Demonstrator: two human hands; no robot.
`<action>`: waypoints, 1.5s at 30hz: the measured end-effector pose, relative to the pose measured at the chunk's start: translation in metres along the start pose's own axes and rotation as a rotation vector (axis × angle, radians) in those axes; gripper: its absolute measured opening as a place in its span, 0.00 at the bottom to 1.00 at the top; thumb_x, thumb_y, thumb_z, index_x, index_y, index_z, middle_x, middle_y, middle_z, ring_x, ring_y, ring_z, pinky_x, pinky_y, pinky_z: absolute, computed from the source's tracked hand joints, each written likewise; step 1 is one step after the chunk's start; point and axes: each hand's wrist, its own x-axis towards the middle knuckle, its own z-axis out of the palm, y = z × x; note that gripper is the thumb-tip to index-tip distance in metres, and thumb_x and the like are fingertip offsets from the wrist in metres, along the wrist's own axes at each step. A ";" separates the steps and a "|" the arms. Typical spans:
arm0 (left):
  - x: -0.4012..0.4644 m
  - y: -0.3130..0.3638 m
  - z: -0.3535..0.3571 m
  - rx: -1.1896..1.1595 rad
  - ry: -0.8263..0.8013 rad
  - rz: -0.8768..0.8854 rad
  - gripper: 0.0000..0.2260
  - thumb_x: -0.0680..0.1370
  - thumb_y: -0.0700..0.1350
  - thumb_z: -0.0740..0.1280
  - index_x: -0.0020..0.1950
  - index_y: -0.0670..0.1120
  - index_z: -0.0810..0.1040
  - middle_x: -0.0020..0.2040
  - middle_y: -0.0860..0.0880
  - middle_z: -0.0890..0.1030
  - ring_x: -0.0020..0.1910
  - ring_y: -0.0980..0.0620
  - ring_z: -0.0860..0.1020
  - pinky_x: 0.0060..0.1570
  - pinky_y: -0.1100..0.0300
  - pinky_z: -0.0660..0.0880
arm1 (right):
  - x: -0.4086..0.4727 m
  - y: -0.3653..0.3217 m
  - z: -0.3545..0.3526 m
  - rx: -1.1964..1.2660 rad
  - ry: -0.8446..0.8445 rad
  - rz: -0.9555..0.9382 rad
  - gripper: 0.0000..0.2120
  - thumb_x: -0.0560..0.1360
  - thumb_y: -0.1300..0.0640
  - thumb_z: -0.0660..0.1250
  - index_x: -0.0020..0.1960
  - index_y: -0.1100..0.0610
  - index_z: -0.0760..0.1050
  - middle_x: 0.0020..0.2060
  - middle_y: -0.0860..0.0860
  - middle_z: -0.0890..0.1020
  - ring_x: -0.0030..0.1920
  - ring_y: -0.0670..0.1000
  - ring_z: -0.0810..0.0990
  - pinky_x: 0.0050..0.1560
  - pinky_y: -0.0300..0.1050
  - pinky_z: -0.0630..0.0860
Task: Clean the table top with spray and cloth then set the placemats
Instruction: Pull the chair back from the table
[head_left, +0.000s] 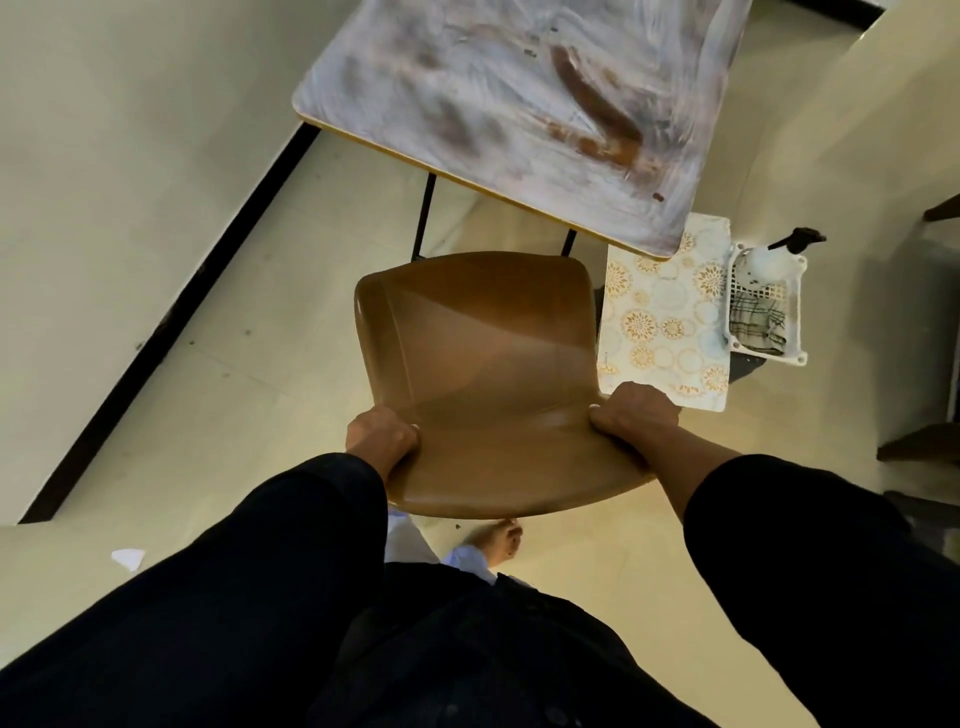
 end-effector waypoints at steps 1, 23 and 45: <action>0.004 -0.002 -0.011 0.006 0.008 0.020 0.19 0.87 0.55 0.64 0.70 0.43 0.77 0.63 0.43 0.82 0.58 0.43 0.80 0.59 0.53 0.75 | -0.002 -0.007 -0.002 0.020 0.002 0.003 0.23 0.77 0.40 0.66 0.62 0.57 0.77 0.59 0.55 0.81 0.60 0.58 0.80 0.49 0.49 0.71; 0.157 -0.018 -0.208 0.342 0.013 0.233 0.19 0.83 0.52 0.70 0.70 0.43 0.78 0.65 0.42 0.82 0.64 0.40 0.81 0.63 0.49 0.77 | -0.025 -0.178 -0.024 0.302 -0.113 0.226 0.14 0.74 0.49 0.66 0.56 0.56 0.77 0.49 0.53 0.79 0.55 0.57 0.81 0.53 0.49 0.77; 0.178 -0.079 -0.203 0.405 -0.021 0.271 0.21 0.87 0.55 0.62 0.72 0.41 0.77 0.67 0.41 0.82 0.65 0.38 0.81 0.65 0.47 0.76 | -0.059 -0.218 0.031 0.397 -0.110 0.218 0.10 0.80 0.47 0.61 0.50 0.53 0.73 0.47 0.50 0.79 0.46 0.52 0.78 0.45 0.45 0.73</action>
